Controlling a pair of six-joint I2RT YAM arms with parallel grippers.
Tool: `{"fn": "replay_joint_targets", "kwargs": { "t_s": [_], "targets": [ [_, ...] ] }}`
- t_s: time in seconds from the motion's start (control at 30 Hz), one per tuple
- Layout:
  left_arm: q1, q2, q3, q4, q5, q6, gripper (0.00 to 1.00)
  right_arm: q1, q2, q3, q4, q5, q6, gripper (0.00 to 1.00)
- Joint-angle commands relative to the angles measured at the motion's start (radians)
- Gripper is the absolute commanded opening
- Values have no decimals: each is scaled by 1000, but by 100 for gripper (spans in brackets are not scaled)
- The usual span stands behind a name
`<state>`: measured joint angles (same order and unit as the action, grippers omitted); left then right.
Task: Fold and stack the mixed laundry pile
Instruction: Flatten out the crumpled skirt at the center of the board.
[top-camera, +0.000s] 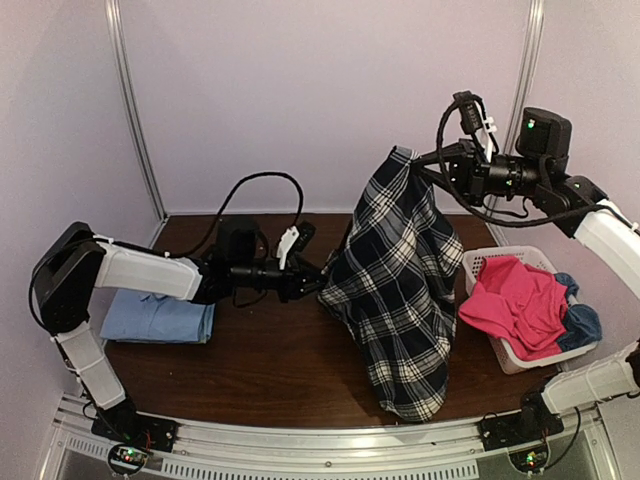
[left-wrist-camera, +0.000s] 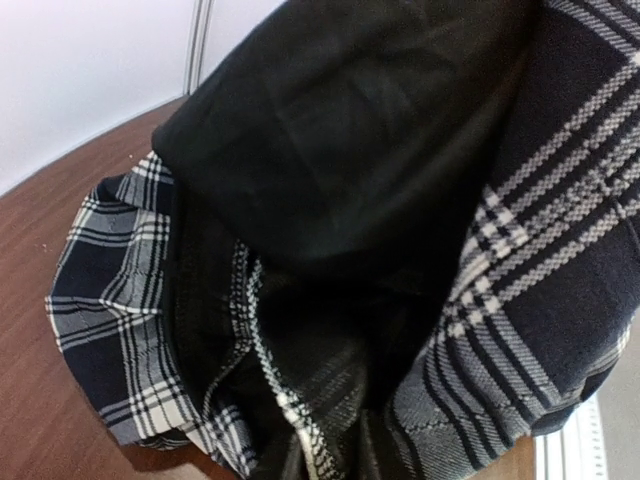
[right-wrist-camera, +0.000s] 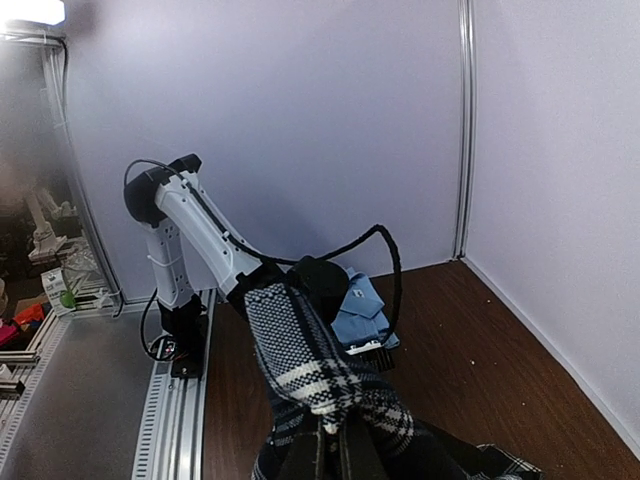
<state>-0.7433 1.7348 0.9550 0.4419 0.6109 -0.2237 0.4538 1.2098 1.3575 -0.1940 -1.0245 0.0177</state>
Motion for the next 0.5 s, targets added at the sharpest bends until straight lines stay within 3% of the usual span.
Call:
{"fn": "replay_joint_targets", "kwargs": {
  "t_s": [0.0,0.1,0.2,0.33,0.47],
  "targets": [
    [13,5,79,50,-22,26,12,6,-13,65,-35,-96,-40,0],
    [57,13,148,54,-35,23,1,9,0,82,-33,-159,-19,0],
    [67,61,251,36,6,22,0,14,6,85,-6,-200,36,0],
    [-23,68,358,-61,287,111,0,13,20,128,-149,-100,-78,0],
    [-171,9,362,-187,361,230,0,13,16,126,-203,53,-153,0]
  ]
}}
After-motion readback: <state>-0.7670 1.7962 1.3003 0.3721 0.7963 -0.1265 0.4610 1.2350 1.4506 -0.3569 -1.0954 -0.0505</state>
